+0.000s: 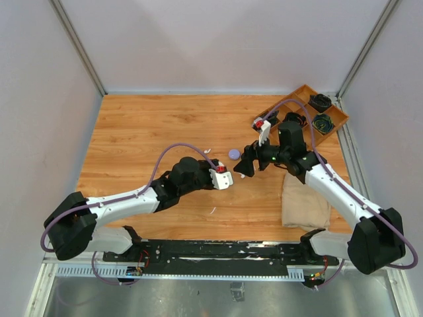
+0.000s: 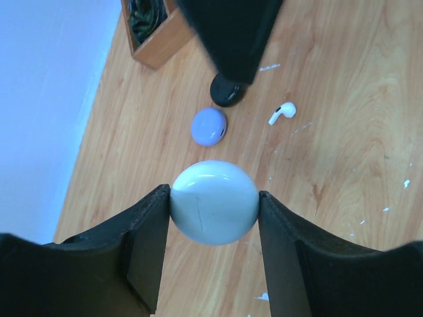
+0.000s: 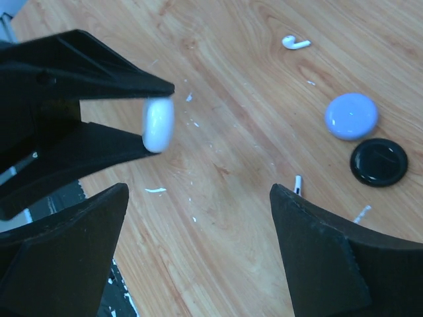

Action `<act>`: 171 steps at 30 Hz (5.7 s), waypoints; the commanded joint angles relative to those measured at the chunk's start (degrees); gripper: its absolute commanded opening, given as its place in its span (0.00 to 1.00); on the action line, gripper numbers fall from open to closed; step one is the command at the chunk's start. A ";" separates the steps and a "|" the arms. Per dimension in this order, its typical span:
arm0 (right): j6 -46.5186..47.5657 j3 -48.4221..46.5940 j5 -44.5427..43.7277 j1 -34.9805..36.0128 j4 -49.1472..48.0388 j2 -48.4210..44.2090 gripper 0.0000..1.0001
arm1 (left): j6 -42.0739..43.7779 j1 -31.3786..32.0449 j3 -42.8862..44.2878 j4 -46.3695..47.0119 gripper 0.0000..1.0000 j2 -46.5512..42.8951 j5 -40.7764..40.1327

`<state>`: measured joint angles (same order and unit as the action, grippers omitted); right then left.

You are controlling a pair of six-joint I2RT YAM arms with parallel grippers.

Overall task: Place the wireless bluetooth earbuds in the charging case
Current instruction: Pick up the charging case at the center of the board, then open the charging case.

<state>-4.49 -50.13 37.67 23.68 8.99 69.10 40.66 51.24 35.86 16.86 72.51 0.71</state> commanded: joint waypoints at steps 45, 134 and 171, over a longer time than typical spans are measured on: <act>-0.25 -6.61 11.48 5.46 2.86 9.18 0.20 | 12.95 8.32 1.59 6.07 0.49 1.03 -1.22; -10.06 5.41 16.64 17.95 -52.94 5.64 0.12 | -69.66 -24.35 -26.31 63.32 0.48 -11.65 37.27; 6.53 2.51 9.31 20.20 -36.73 1.22 0.69 | -65.32 -24.35 -26.36 63.84 0.00 -11.19 43.96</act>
<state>-2.02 -45.50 50.11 42.65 -30.83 70.74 -25.89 27.16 9.58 79.81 61.78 43.09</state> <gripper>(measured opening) 0.678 0.287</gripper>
